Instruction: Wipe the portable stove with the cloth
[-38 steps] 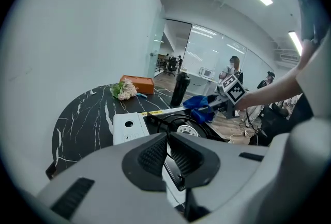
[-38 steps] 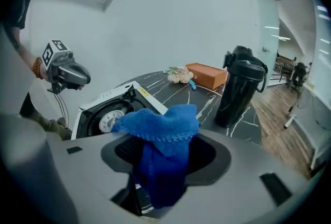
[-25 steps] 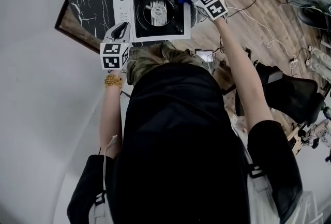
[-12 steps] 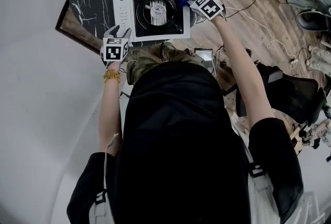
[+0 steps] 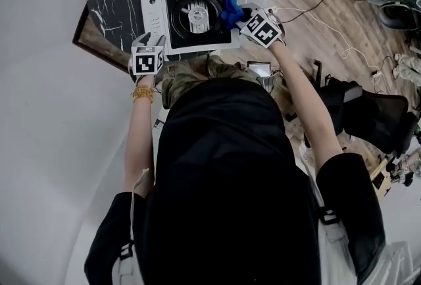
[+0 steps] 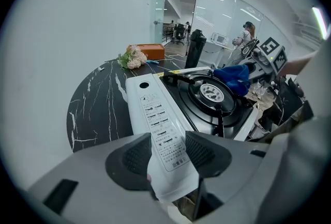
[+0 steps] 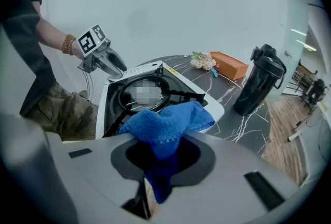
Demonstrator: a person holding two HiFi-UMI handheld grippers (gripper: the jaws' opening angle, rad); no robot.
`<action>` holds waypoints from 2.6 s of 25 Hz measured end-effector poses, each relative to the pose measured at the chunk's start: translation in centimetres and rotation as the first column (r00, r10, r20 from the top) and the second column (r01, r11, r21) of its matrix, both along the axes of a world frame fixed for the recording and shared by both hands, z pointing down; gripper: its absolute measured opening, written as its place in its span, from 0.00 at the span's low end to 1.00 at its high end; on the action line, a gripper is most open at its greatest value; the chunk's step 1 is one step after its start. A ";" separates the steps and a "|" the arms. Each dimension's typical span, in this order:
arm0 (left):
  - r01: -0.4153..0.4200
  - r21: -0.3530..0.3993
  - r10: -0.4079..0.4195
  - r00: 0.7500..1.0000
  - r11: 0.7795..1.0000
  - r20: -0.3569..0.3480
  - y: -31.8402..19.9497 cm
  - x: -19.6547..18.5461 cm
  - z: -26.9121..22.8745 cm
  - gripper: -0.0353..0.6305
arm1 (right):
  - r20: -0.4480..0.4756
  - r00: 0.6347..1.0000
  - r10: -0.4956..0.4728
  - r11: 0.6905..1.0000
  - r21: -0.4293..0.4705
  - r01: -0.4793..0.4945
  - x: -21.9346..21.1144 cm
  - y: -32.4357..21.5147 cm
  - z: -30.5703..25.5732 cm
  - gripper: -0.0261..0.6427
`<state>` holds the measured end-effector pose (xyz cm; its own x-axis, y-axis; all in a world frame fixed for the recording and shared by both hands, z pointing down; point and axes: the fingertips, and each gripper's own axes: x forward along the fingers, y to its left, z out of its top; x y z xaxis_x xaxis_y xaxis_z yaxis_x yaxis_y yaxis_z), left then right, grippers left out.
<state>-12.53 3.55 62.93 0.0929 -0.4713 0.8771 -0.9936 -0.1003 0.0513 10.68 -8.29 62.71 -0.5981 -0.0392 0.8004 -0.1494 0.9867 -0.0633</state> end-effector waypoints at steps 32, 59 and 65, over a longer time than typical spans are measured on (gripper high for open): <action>-0.557 -0.031 0.555 0.830 0.830 -0.043 -2.3 1.4 -1.0 0.29 | -0.334 0.934 0.125 0.975 -0.134 -0.178 1.5 5.9 0.6 0.12; -0.514 -0.034 0.514 0.857 0.857 0.006 -6.6 -1.1 -0.7 0.33 | -0.160 0.984 0.075 0.991 -0.101 -0.092 -5.2 -7.2 -8.0 0.12; -0.518 -0.023 0.518 0.855 0.855 0.014 -6.8 -0.9 -0.4 0.33 | -0.217 0.966 0.143 0.976 -0.129 -0.174 -5.6 -6.7 -0.7 0.11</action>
